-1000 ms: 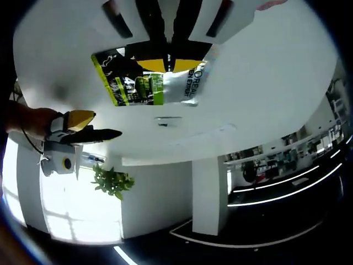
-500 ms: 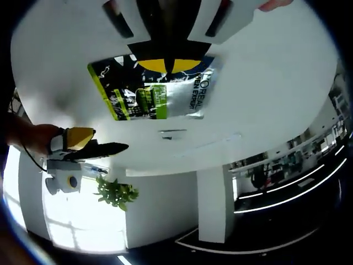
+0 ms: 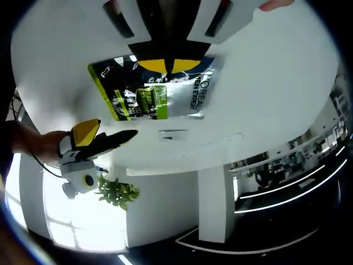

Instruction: Arrange the skincare products in the storage area until every visible bottle or jar stands upright without overlapping.

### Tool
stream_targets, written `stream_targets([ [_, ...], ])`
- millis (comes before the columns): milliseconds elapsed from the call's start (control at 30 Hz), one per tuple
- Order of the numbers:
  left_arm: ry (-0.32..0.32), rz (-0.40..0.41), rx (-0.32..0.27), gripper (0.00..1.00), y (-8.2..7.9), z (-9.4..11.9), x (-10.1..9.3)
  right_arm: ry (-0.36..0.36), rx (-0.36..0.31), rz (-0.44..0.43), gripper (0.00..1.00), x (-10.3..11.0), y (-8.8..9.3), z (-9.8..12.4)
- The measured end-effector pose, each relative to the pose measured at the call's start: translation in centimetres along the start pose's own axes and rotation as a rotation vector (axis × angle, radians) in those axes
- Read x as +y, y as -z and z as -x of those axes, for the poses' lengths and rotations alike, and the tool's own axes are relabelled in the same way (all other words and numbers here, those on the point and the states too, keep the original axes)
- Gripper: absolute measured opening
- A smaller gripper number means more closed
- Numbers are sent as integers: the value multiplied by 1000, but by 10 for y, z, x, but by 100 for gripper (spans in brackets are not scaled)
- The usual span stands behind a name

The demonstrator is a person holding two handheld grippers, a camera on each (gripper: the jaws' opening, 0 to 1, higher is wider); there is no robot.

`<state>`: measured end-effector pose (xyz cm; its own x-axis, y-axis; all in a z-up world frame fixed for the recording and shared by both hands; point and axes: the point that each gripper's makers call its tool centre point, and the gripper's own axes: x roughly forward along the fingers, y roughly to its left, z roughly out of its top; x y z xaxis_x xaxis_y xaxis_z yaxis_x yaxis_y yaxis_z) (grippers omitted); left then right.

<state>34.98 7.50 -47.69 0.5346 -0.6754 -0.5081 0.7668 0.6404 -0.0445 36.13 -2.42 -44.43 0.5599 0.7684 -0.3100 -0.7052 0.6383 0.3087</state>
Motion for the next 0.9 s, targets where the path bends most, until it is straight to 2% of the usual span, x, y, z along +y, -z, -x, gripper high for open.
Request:
stream_targets([
  [133,3,-1,-2,0,0,0,-1,-25,42,-43,70,2,2,-5],
  [300,8,3,-6,0,0,1,-2,-52,112,-28,71,6,5,-12],
  [433,9,-2,-7,0,0,1,-2,-91,171,-19,70,19,7,-15],
  [600,18,6,-15,0,0,1,-5,-116,216,-44,69,16,4,-20],
  [667,20,4,-17,0,0,1,-4,-139,229,-74,68,17,3,-22],
  [767,22,11,-21,0,0,1,-2,-193,247,-163,64,25,2,-24],
  [900,22,14,-30,0,0,1,0,-213,257,-274,62,23,-1,-25],
])
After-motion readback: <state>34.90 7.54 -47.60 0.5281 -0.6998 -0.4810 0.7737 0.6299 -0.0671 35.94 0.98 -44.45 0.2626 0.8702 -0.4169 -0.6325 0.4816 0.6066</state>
